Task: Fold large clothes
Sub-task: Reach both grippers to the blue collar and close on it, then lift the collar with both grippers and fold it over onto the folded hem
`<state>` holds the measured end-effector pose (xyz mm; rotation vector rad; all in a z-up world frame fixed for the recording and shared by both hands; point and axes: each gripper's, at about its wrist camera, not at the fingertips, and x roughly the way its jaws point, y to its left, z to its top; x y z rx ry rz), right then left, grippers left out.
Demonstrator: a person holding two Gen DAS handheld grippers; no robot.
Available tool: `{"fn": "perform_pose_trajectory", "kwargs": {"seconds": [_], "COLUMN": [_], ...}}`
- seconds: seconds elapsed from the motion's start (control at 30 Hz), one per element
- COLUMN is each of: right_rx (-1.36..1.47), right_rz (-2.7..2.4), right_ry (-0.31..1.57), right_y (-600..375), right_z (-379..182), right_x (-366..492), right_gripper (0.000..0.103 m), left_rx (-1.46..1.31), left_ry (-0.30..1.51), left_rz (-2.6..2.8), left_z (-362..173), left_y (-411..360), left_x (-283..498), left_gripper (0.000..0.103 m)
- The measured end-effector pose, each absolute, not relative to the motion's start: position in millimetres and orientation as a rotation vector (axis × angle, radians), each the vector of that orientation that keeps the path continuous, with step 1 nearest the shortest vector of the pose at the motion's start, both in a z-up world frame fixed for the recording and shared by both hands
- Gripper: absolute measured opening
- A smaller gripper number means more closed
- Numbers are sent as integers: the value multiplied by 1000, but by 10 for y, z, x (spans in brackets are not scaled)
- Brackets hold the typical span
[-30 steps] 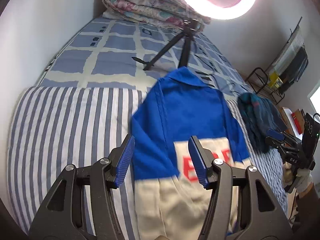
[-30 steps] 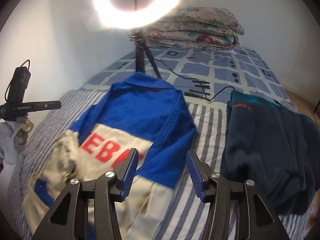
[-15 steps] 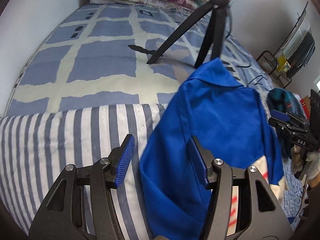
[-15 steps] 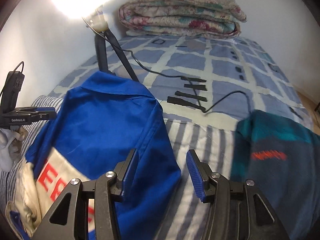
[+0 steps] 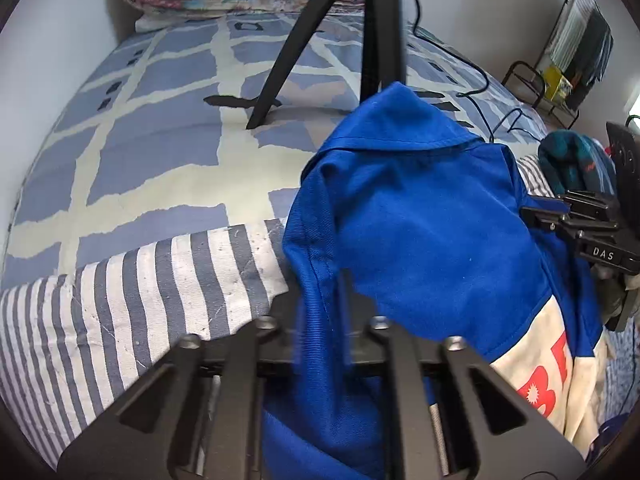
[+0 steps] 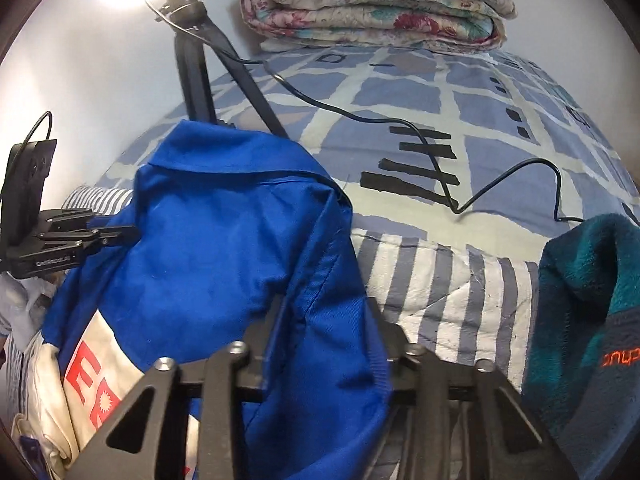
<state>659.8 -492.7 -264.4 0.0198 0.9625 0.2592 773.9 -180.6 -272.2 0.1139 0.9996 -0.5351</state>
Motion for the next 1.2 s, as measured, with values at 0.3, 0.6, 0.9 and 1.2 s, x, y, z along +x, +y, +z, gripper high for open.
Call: {"fn": "perform_pose_trajectory", "kwargs": {"seconds": [0.3,0.6,0.9,1.2], "right_rx": [-64,-17,-25,-48], "right_rz": [211,248,304,319], "right_ry": [856,748,651,616], "right_y": [-4764,-4774,-4661,-4466], "right_z": [-2407,-1929,-1358,-1015], "right_x": [6360,6001,5224,4075], "right_gripper": [2,1,1,1], "left_rx": [129,86,33,-33], "left_ry": [887,817,761,722], "left_rz": [-510,-527,-534,-548], "left_z": [-2422,-2023,-1523,-1128], "left_y": [-1797,-1620,-1292,-983], "left_x": [7485,7054,6311,5256], "left_gripper": [2,2,2,2]}}
